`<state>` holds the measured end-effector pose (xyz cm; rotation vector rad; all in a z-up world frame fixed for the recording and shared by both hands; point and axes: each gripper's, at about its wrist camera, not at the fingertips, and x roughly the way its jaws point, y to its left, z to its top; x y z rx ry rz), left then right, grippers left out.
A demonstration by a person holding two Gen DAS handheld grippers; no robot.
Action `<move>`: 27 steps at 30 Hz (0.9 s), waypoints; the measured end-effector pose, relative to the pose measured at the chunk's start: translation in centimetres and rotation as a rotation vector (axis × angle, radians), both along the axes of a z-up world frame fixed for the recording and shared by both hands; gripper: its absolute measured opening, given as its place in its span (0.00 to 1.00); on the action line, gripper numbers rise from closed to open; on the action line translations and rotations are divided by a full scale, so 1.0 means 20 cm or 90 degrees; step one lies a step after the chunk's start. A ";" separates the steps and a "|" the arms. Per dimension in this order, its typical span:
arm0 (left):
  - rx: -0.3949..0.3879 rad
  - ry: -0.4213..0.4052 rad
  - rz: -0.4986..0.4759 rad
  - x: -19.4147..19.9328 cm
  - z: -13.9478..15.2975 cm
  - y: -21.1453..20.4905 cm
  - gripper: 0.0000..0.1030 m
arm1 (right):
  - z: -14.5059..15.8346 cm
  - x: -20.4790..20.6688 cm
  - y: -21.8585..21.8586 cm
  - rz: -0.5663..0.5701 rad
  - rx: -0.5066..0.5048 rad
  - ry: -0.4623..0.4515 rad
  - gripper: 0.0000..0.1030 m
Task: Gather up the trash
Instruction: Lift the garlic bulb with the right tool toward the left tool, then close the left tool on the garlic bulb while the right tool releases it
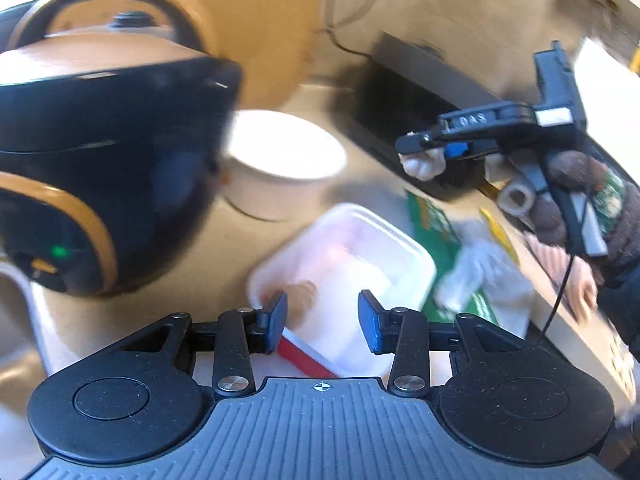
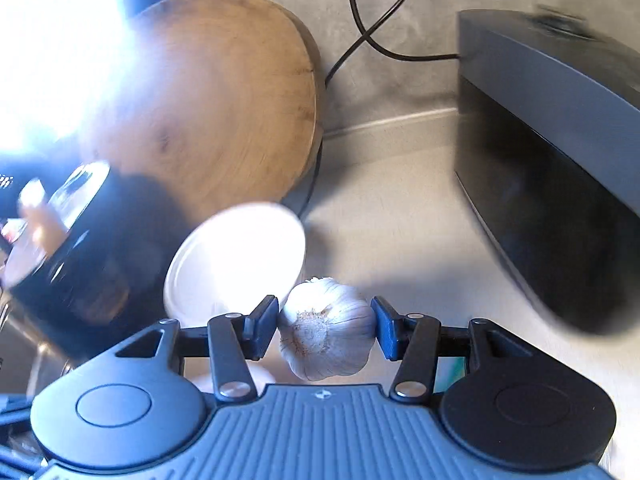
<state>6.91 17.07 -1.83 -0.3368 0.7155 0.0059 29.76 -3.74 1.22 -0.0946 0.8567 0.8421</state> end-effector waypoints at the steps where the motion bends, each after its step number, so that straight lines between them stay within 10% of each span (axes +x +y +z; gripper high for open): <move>1: 0.003 0.002 -0.016 0.01 0.00 -0.01 0.41 | -0.01 -0.06 -0.04 -0.005 -0.004 -0.002 0.49; 11: 0.065 0.028 -0.121 0.23 -0.04 -0.14 0.41 | -0.27 -0.59 -0.26 -0.061 0.008 0.046 0.49; 21: 0.029 -0.015 -0.219 0.19 0.00 -0.28 0.41 | -0.40 -0.81 -0.21 -0.046 -0.013 -0.039 0.47; 27: 0.036 -0.023 -0.254 0.15 0.01 -0.38 0.41 | -0.27 -0.78 -0.42 -0.134 0.020 -0.099 0.73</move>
